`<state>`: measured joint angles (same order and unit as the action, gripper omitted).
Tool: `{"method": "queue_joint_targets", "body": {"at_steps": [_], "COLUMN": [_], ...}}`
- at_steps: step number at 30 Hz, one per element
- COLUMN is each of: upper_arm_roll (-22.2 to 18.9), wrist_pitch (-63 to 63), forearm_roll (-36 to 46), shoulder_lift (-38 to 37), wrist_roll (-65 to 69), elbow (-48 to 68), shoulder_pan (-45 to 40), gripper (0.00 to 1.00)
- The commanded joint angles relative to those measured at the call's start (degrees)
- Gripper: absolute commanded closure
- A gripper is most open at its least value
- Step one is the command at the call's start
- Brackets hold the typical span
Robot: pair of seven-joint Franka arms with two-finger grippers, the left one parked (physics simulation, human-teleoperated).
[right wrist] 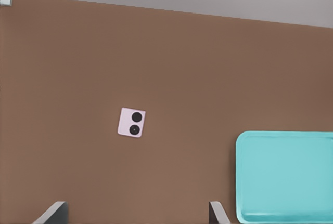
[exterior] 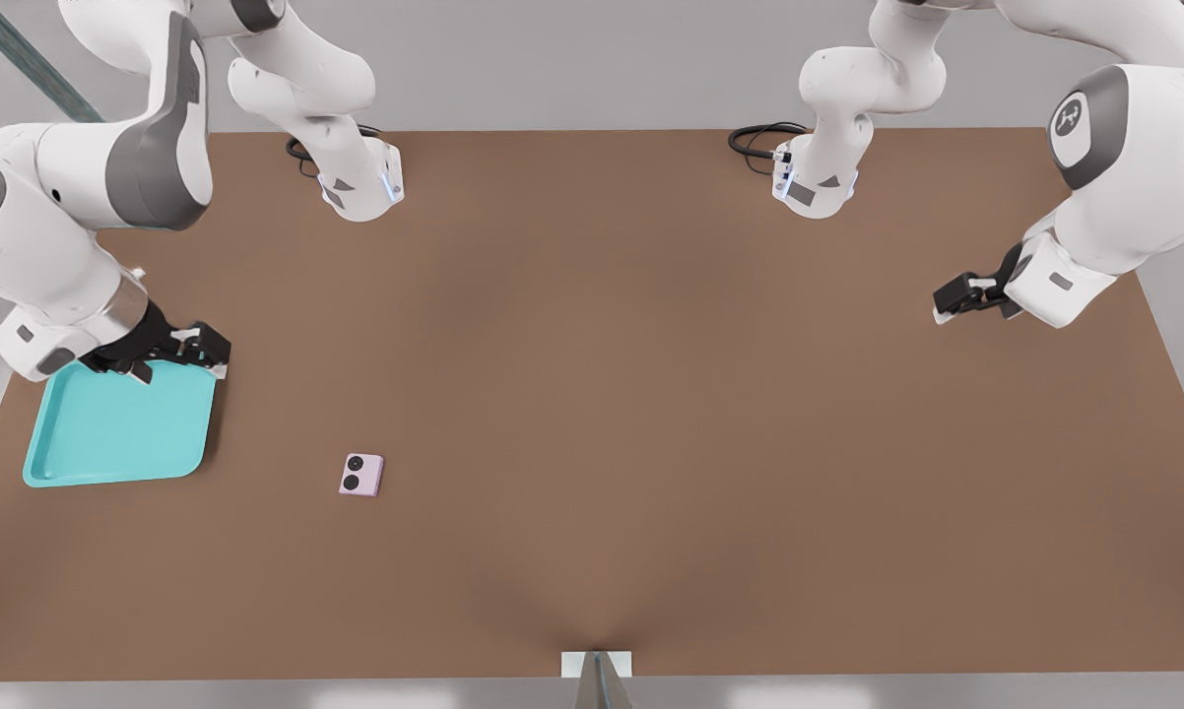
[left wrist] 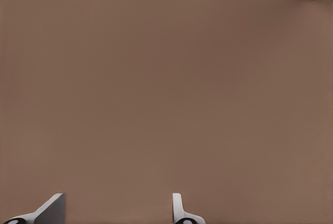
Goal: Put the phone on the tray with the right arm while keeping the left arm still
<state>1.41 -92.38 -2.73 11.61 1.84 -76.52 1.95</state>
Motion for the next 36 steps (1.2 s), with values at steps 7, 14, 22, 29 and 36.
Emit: {"method": "queue_joint_targets", "body": {"at_steps": [7,14,22,29,36], "upper_arm_roll": [-0.09,0.08,0.7,0.61,3.07], "wrist_pitch": [-9.65,-17.66,-26.89,-29.18,-32.95], "forearm_roll": [-0.17,0.18,0.27,0.18,-0.17], "shoulder_lift": [11.05,21.79,22.66,24.95,23.89], "wrist_roll": [-9.92,-24.6,-33.04,-33.57,-31.11], "elbow": [1.9,2.96,-6.8,-7.59,-12.95], "shoulder_pan": [6.31,9.12,9.04,8.6,6.22], "gripper": [0.0,0.0,0.0,0.0,0.0]}}
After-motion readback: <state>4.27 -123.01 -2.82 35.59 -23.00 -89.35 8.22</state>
